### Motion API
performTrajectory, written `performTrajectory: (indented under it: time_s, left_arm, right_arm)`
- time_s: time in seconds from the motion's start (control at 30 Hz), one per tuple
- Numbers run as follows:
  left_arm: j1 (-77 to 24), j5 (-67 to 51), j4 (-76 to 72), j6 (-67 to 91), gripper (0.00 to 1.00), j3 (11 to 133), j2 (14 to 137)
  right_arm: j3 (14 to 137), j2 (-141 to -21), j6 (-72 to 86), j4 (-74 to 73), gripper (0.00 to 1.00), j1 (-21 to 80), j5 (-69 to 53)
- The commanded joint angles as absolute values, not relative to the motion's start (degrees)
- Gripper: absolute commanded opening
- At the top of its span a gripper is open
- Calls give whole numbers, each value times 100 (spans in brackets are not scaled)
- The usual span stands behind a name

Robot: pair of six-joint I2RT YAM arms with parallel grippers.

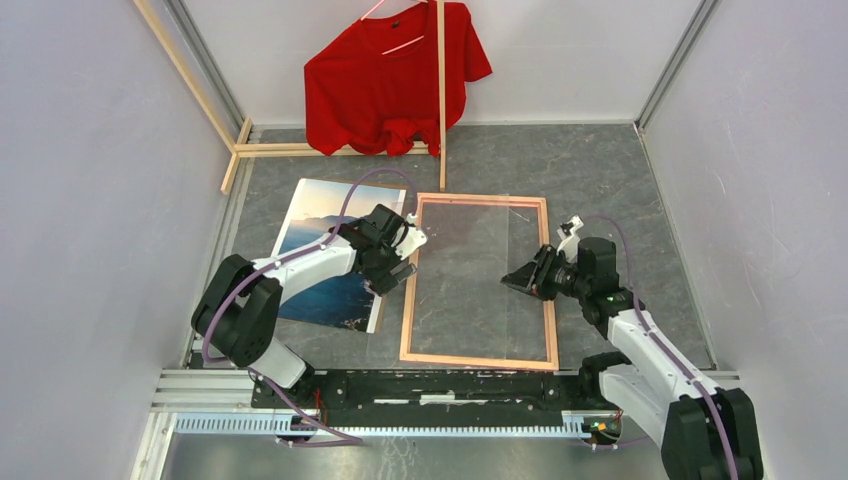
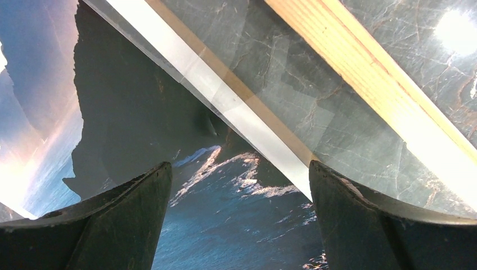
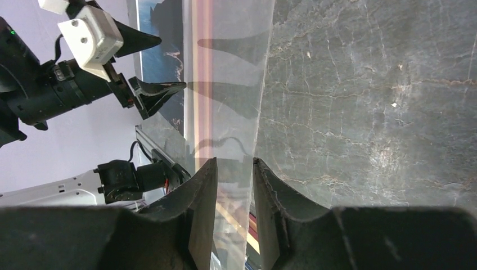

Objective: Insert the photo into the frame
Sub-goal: Place the photo frame item in the photo frame.

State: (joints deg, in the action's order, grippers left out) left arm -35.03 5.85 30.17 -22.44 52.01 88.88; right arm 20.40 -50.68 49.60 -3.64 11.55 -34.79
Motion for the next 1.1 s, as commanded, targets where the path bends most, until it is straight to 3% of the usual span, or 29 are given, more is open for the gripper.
performTrajectory:
  time_s: [0.0, 0.47, 1.07]
  left_arm:
    - [-3529, 488, 2999, -2021, 97, 5370, 8957]
    - [-3542, 414, 2977, -2092, 96, 5291, 9108]
    - [-3560, 434, 2955, -2119, 96, 5320, 9219]
  right_arm:
    - [1793, -5210, 5036, 158, 35, 1138, -3766]
    - [821, -5690, 5901, 2004, 42, 1135, -4229]
    - [606, -6585, 6452, 3803, 41, 1189, -4614]
